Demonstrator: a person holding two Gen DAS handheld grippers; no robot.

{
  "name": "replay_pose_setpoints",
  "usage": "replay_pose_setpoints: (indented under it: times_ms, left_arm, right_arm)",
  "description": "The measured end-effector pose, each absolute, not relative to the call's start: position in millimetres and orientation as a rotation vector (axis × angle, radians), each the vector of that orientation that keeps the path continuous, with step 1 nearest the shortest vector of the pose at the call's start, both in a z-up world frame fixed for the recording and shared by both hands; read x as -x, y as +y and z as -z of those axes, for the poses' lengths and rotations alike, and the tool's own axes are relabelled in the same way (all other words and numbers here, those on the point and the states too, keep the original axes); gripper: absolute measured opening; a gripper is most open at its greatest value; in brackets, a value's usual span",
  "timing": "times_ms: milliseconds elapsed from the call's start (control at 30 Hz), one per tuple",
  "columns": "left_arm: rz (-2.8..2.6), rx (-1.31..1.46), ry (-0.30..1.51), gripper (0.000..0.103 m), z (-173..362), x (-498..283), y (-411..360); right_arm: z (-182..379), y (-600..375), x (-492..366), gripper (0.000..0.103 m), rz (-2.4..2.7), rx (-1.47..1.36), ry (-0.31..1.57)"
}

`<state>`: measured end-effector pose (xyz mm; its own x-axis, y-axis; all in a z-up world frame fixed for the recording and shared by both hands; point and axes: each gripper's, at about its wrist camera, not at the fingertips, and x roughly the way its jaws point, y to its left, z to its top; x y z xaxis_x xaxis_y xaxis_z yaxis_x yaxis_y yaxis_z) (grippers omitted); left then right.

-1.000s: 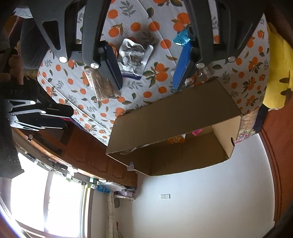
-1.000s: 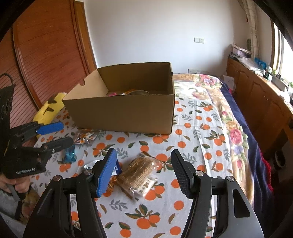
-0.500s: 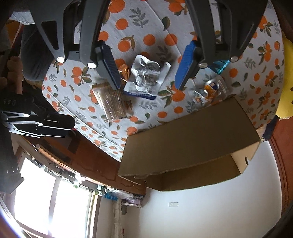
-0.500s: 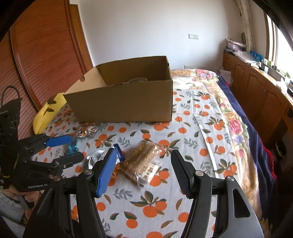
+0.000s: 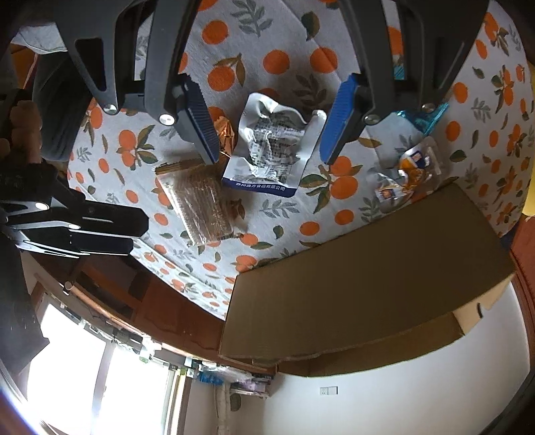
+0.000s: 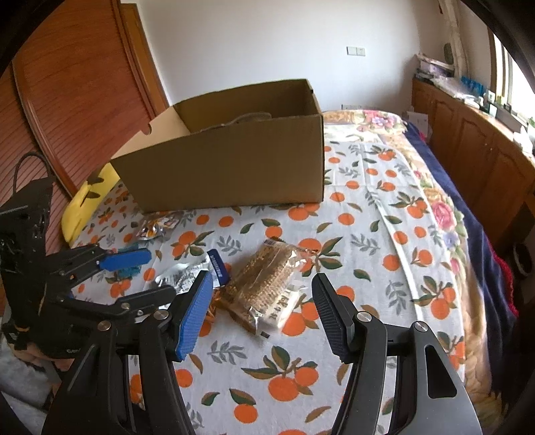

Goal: Organize snacks
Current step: 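Move the left tool to the white blue-labelled pouch while the right tool approaches the clear cracker bag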

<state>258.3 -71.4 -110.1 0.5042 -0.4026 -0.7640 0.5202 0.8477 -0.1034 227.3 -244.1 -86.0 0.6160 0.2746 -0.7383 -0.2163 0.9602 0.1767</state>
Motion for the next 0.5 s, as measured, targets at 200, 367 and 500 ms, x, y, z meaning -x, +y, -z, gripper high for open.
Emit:
replay_pose_setpoints:
  times_ms: [200, 367, 500]
  left_arm:
    - [0.569, -0.144, 0.939, 0.063, 126.7, -273.7, -75.1]
    - [0.59, -0.1, 0.953, 0.068, 128.5, -283.0, -69.3]
    - [0.609, -0.064, 0.978, 0.069, 131.6, -289.3, -65.8]
  right_arm:
    - [99.7, -241.6, -242.8, 0.063, -0.302, -0.084, 0.897]
    - [108.4, -239.9, -256.3, 0.063, -0.314, -0.092, 0.916]
    - [116.0, -238.1, -266.0, 0.063, -0.325, -0.1, 0.934]
